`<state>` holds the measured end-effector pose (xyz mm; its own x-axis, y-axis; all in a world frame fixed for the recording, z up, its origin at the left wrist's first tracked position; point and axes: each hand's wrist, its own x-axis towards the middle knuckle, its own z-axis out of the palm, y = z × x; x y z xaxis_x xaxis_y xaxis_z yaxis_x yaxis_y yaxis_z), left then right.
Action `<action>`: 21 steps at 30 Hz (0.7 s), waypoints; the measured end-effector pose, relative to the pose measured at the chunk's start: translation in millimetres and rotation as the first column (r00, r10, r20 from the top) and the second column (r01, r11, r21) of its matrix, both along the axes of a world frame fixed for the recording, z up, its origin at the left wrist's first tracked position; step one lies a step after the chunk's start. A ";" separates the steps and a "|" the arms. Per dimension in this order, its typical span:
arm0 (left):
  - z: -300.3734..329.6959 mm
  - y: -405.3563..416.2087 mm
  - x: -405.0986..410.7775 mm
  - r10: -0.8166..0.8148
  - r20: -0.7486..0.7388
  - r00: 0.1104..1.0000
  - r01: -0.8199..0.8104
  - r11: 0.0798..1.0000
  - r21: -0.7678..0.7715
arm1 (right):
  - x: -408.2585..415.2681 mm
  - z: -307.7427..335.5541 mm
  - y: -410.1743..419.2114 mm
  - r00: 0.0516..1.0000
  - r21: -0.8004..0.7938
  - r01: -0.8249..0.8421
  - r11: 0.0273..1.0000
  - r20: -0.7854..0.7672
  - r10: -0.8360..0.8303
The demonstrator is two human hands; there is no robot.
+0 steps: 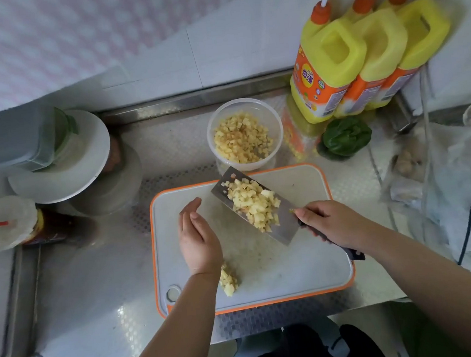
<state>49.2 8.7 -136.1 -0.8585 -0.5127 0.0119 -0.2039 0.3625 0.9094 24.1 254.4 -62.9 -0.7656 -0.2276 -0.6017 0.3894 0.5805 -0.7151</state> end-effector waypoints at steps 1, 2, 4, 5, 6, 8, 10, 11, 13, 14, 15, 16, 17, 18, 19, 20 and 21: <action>2.6 1.0 -3.7 0.000 -0.008 1.000 0.000 1.000 -0.005 | -3.6 2.7 0.7 1.000 -0.012 0.015 1.000 0.003 -0.015; 4.9 2.0 -8.5 -0.005 -0.016 1.000 0.005 1.000 -0.007 | -8.2 5.6 1.6 0.999 -0.022 0.038 0.999 0.004 -0.038; 11.2 4.1 -22.8 -0.041 -0.033 0.999 0.041 0.999 -0.009 | -21.9 12.2 2.9 0.996 -0.027 0.088 0.996 -0.014 -0.088; 15.6 5.2 -31.8 -0.070 -0.037 0.997 0.070 0.998 -0.010 | -30.3 15.4 2.9 0.993 -0.023 0.110 0.994 -0.036 -0.111; 19.9 5.9 -42.2 -0.102 -0.035 0.994 0.101 0.995 -0.012 | -39.5 18.0 2.7 0.990 -0.020 0.128 0.992 -0.062 -0.129; 29.5 6.7 -65.2 -0.169 -0.038 0.985 0.169 0.985 -0.022 | -58.5 21.2 1.8 0.982 -0.017 0.160 0.987 -0.100 -0.161; 39.5 8.9 -89.4 -0.250 -0.070 0.966 0.246 0.967 -0.066 | -75.3 21.8 -0.8 0.978 0.019 0.180 0.983 -0.113 -0.177; 43.6 11.1 -101.6 -0.296 -0.078 0.952 0.288 0.952 -0.101 | -82.7 20.9 -2.7 0.977 0.045 0.186 0.982 -0.118 -0.179; 49.3 18.1 -125.8 -0.414 -0.074 0.907 0.393 0.896 -0.205 | -94.5 20.3 -8.8 0.975 0.094 0.201 0.975 -0.118 -0.189; 50.5 23.3 -137.1 -0.479 -0.064 0.875 0.447 0.853 -0.271 | -98.6 20.4 -11.6 0.973 0.097 0.220 0.971 -0.098 -0.211; 51.7 29.7 -147.4 -0.537 -0.050 0.842 0.493 0.804 -0.333 | -102.0 20.5 -14.3 0.967 0.079 0.249 0.965 -0.068 -0.244; 51.5 36.2 -156.8 -0.586 -0.034 0.810 0.532 0.757 -0.380 | -105.1 20.9 -16.9 0.961 0.067 0.276 0.959 -0.035 -0.274; 52.0 43.6 -164.1 -0.631 -0.013 0.776 0.571 0.711 -0.410 | -107.4 23.0 -19.4 0.955 0.073 0.296 0.953 -0.006 -0.296; 51.4 50.6 -169.8 -0.671 0.011 0.741 0.611 0.667 -0.426 | -110.2 25.1 -21.7 0.948 0.088 0.313 0.946 0.027 -0.317; 50.6 57.2 -173.8 -0.707 0.040 0.707 0.645 0.620 -0.446 | -114.1 25.3 -23.9 0.941 0.099 0.328 0.940 0.059 -0.334; 48.9 62.8 -177.5 -0.734 0.069 0.675 0.669 0.571 -0.475 | -117.3 26.0 -25.1 0.933 0.107 0.338 0.935 0.095 -0.348; 47.1 67.7 -180.2 -0.754 0.093 0.651 0.681 0.525 -0.510 | -119.6 27.8 -26.9 0.923 0.116 0.351 0.929 0.129 -0.364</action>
<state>-131.0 76.5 -89.1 -0.9038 0.3825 0.1918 0.4195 0.7033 0.5740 -95.4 227.6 -35.1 -0.6888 0.1043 -0.7174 0.6783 0.4420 -0.5870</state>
